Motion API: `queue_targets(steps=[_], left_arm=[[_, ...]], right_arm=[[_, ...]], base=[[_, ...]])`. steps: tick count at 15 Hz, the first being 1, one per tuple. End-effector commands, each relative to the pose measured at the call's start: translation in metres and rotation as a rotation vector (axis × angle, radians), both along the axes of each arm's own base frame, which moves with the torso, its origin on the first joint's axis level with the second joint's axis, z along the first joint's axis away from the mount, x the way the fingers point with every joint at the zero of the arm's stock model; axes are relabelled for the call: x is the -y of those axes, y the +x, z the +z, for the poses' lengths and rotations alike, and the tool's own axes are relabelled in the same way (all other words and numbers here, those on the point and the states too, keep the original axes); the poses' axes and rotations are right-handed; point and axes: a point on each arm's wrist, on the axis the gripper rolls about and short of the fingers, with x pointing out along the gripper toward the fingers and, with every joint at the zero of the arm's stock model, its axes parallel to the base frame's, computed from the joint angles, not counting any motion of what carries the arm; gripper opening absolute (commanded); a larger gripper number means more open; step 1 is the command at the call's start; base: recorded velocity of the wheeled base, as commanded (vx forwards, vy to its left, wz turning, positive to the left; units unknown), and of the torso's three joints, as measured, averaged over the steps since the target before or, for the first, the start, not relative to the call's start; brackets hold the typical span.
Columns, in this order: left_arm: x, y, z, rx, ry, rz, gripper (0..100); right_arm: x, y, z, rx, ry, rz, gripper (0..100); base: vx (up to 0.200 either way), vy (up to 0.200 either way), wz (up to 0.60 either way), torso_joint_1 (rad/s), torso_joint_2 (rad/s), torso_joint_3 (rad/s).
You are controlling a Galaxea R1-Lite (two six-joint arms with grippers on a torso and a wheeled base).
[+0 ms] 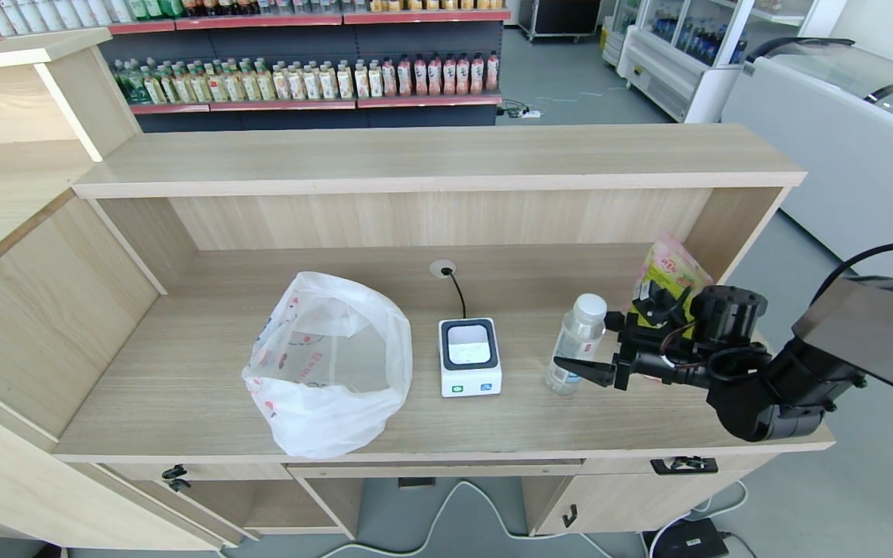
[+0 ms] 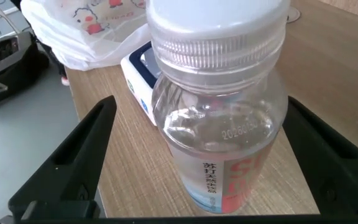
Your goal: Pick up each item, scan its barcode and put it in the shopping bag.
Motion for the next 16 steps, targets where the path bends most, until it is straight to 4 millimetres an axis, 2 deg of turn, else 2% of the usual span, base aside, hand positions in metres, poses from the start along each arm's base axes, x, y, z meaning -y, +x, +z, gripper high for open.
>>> queue_targets(steps=[1,7,16], left_arm=[[0.000,0.000,0.000,0.000,-0.001,0.001,100],[0.000,0.000,0.000,0.000,-0.001,0.001,100],[0.000,0.000,0.000,0.000,-0.001,0.001,100]], right_arm=[[-0.002,0.002,-0.006,-0.011,-0.001,0.004,100],[-0.003,0.013,-0.010,-0.020,0.015,0.002,100],[-0.017,0.025,-0.017,-0.032,0.034,0.029,100]], base=[[0.000,0.000,0.00,0.000,0.00,0.000],[0.000,0.000,0.00,0.000,0.00,0.000],[0.000,0.000,0.00,0.000,0.00,0.000]])
